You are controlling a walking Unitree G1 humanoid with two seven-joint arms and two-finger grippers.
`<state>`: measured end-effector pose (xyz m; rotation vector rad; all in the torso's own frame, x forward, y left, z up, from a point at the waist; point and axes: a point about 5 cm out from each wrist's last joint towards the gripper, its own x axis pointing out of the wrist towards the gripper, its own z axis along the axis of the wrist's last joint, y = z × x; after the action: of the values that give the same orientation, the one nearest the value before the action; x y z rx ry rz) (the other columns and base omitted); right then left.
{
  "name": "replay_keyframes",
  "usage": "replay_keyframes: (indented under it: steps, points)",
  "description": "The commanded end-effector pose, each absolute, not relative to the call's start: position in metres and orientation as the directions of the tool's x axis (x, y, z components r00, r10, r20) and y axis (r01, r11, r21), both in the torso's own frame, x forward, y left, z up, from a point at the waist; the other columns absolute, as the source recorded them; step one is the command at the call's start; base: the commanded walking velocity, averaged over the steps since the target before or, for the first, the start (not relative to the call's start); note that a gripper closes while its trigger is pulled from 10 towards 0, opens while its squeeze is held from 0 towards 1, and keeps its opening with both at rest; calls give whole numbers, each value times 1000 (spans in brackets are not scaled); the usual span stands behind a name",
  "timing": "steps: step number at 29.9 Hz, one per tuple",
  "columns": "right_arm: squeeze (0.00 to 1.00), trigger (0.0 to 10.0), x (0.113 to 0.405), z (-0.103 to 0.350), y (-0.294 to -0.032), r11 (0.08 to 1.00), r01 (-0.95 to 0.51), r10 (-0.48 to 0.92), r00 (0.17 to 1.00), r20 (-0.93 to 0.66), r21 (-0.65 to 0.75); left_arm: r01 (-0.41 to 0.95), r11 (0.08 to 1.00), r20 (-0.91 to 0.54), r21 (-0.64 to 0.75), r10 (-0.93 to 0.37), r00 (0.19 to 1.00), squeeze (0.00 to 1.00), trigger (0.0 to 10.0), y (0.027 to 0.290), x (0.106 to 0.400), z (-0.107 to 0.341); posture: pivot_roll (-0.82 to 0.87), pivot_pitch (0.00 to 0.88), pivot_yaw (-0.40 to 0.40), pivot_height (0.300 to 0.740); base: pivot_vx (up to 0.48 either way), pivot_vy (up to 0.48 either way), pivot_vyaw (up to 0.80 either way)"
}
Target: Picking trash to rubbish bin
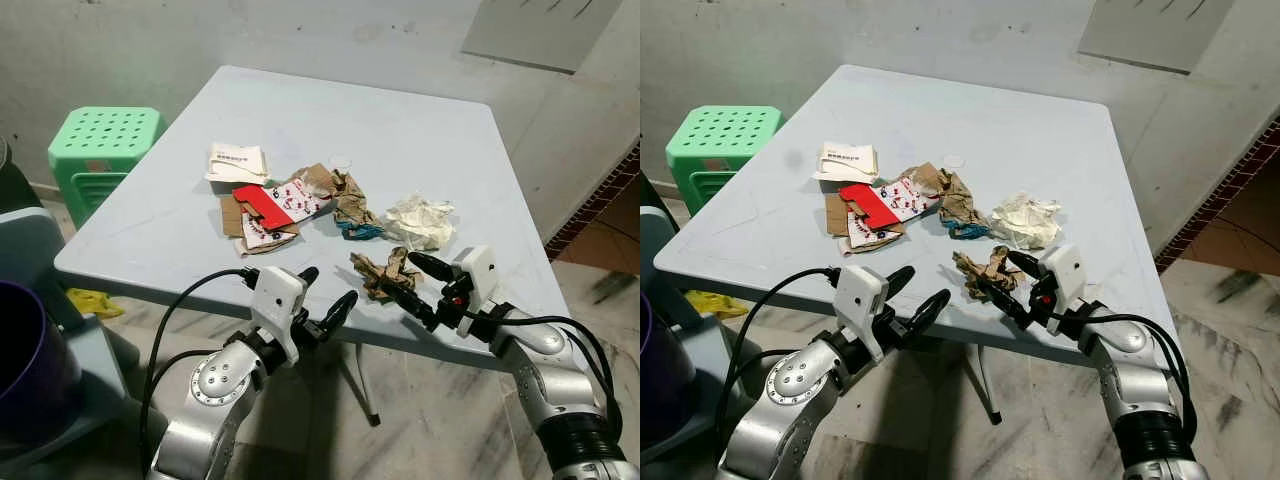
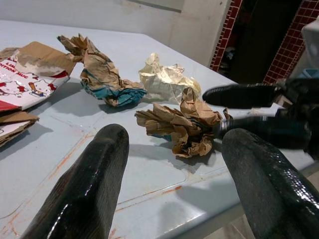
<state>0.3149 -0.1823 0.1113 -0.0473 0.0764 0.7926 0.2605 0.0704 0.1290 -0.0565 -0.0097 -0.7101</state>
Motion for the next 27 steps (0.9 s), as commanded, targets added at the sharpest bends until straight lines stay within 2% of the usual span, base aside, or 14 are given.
replay_keyframes:
  steps: [1, 2, 10, 11, 12, 21, 27]
  points:
    - [980, 10000, 314, 107, -187, 696, -718, 709, 692, -134, -18, 673, 739, 41, -43, -671, 740, 0, 10000, 67, 257, 133, 32, 138, -97, 740, 0, 0, 0]
    - [0, 10000, 313, 103, -186, 687, -726, 720, 676, -156, 20, 672, 740, 41, -43, -670, 741, 0, 10000, 67, 257, 133, 32, 138, -97, 740, 0, 0, 0]
    - [0, 10000, 315, 97, -181, 684, -728, 724, 668, -173, 49, 670, 741, 40, -45, -669, 743, 0, 10000, 67, 257, 133, 38, 140, -95, 740, 0, 0, 0]
    - [0, 9176, 316, 96, -179, 690, -721, 720, 675, -162, 60, 669, 741, 40, -45, -668, 743, 0, 10000, 67, 257, 134, 39, 141, -95, 740, 0, 0, 0]
    - [0, 0, 316, 97, -178, 696, -715, 716, 685, -134, 65, 668, 742, 39, -45, -667, 744, 0, 10000, 68, 256, 133, 42, 144, -95, 740, 0, 0, 0]
    - [0, 0, 317, 102, -180, 706, -708, 706, 703, -81, 15, 664, 747, 38, -47, -662, 748, 0, 10000, 69, 257, 133, 42, 144, -96, 740, 0, 0, 0]
    - [0, 0, 317, 103, -182, 697, -716, 717, 693, -77, 37, 664, 746, 40, -46, -663, 748, 0, 10000, 69, 257, 134, 41, 139, -97, 740, 0, 0, 0]
